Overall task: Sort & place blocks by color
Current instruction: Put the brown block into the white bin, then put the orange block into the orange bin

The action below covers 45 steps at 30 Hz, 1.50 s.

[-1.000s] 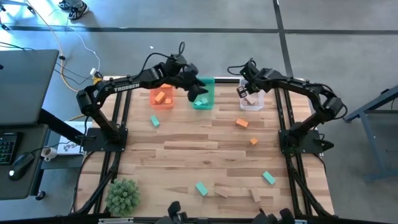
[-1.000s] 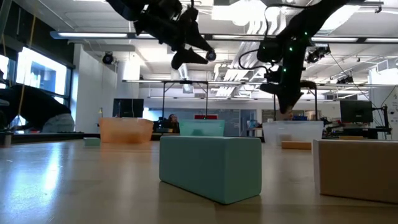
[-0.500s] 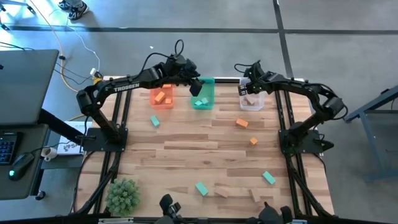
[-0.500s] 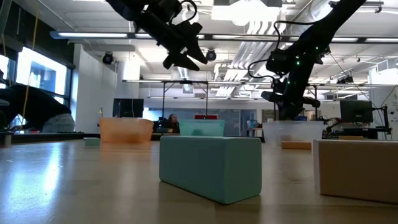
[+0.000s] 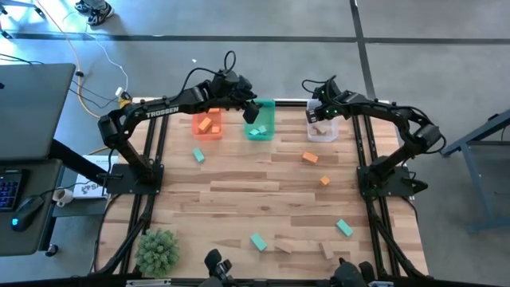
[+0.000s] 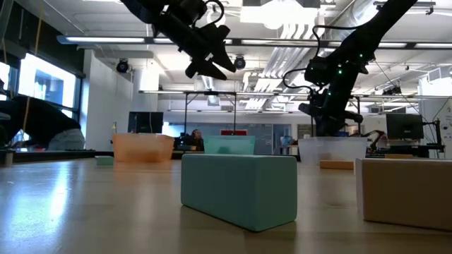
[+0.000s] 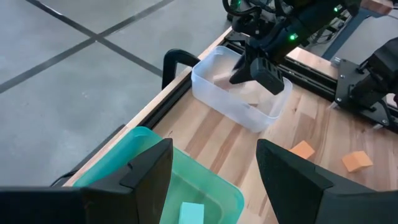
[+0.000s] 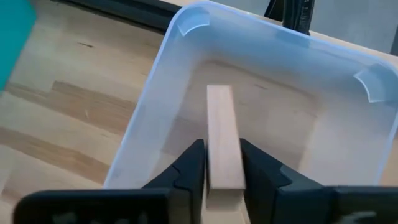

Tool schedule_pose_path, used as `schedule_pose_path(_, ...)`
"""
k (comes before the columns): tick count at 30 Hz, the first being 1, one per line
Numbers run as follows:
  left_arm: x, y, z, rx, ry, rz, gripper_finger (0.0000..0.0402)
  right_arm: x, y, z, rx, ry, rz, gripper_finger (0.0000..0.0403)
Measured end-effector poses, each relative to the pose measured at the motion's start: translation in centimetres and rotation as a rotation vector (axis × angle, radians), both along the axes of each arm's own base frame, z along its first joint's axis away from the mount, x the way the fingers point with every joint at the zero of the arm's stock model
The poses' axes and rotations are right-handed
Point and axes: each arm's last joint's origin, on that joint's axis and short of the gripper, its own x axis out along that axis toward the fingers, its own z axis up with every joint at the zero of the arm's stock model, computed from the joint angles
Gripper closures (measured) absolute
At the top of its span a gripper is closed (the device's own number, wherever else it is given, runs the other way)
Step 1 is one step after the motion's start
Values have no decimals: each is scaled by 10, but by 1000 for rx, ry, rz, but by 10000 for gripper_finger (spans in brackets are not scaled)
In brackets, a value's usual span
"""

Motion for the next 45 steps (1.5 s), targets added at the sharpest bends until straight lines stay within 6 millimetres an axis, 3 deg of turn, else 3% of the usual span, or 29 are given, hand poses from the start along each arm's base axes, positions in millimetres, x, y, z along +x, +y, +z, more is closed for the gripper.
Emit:
schedule_pose_path(6,0,-1,-1,-6,8,-3,181,0,1,1,22,3,22,279)
schedule_pose_path(13,-4,-3,-8,-40,93,32,181,0,1,19,84,63,59,275)
schedule_pose_path(19,-9,-7,-13,-96,161,41,181,2,11,34,243,50,104,274)
schedule_pose_path(34,-34,-26,27,9,141,-12,181,19,91,77,263,7,173,274)
schedule_pose_path(45,-43,-49,37,8,199,-79,181,26,153,80,374,132,271,273)
